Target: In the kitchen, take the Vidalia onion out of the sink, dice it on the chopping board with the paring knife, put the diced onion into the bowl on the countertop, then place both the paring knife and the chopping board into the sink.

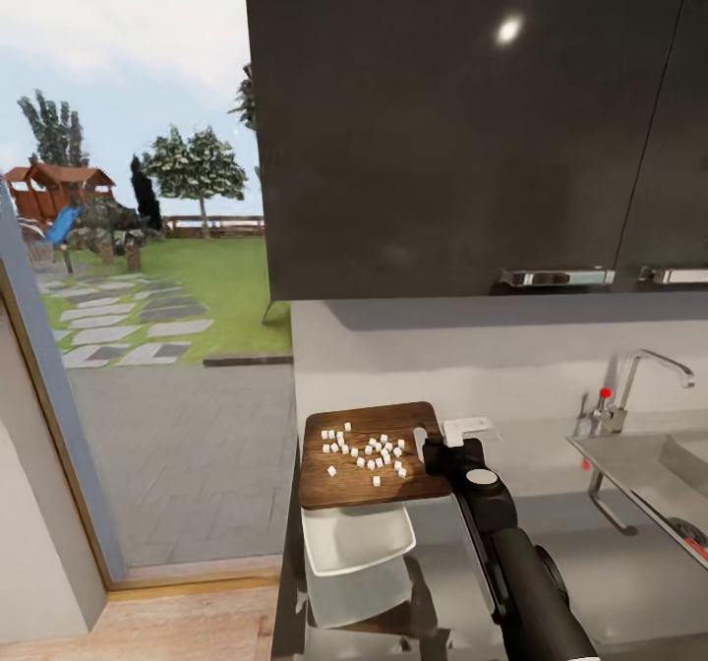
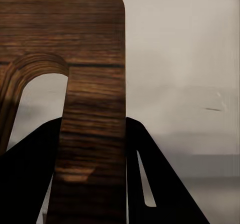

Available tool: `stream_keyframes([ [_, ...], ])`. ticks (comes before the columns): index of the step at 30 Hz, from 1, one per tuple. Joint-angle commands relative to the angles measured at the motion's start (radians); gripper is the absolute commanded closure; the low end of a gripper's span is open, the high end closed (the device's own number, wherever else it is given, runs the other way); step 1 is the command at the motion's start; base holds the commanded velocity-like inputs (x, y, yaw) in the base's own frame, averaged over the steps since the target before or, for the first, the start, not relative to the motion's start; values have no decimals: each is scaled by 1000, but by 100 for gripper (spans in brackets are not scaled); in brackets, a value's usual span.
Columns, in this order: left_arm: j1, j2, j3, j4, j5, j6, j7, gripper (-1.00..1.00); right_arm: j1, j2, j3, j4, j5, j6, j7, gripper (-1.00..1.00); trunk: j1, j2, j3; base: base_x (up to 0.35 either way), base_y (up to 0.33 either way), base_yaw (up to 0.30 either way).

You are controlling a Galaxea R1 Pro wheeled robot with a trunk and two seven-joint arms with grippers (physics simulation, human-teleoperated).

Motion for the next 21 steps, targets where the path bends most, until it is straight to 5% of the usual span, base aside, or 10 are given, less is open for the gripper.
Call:
stream_keyframes([
  [1,0,0,-2,-1,10,-2,4,-100,0,0,2,-1,2,6,-4,100,0,0,1,0,0,0],
  [21,1,0,-2,-1,10,-2,4,-100,0,0,1,4,-4,-2,8,100,0,0,2,0,0,0],
])
